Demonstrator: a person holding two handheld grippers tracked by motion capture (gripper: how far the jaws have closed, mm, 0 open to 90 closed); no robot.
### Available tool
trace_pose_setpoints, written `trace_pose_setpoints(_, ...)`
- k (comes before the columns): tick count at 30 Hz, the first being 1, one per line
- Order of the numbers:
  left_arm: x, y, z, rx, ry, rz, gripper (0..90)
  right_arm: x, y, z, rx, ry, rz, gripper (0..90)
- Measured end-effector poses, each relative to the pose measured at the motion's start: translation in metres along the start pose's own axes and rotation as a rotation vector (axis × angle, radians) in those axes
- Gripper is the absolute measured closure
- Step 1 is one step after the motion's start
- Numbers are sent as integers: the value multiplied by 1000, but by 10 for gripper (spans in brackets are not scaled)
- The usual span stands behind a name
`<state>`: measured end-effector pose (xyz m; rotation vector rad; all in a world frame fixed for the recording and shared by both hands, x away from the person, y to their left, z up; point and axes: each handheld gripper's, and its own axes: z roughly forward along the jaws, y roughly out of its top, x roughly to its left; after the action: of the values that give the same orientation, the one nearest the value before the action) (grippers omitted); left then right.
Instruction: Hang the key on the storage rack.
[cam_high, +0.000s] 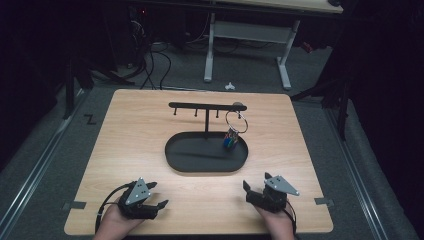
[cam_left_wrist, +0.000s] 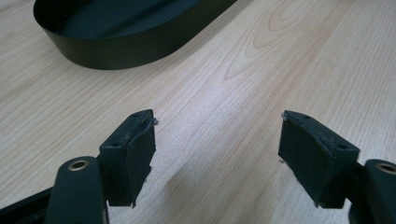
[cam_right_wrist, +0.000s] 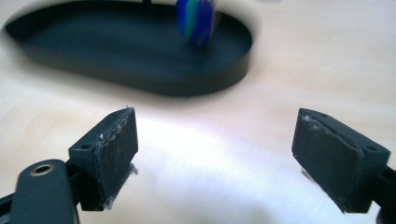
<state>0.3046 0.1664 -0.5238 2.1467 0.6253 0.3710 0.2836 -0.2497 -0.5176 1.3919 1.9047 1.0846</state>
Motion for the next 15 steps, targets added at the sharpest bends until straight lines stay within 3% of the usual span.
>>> trace_pose_setpoints(1,0,0,0,0,0,0,276,0,0,0,0,0,0,140)
trace_pose_setpoints(2,-1,1,0,-9,-3,-1,277,6,2,-6,-7,5,-63,133)
trace_pose_setpoints(3,-1,1,0,-9,-3,-1,277,6,2,-6,-7,5,-63,133)
trace_pose_setpoints(4,-1,1,1,-7,1,4,277,10,1,-7,-41,-12,-78,148)
trace_pose_setpoints(7,-1,1,2,-9,-2,-5,277,13,3,-2,-18,17,-59,139)
trace_pose_setpoints(8,-2,1,2,-5,3,3,276,15,2,2,-9,4,-93,140)
trace_pose_setpoints(15,1,-1,-1,-8,12,-9,275,9,1,4,-10,0,-42,140)
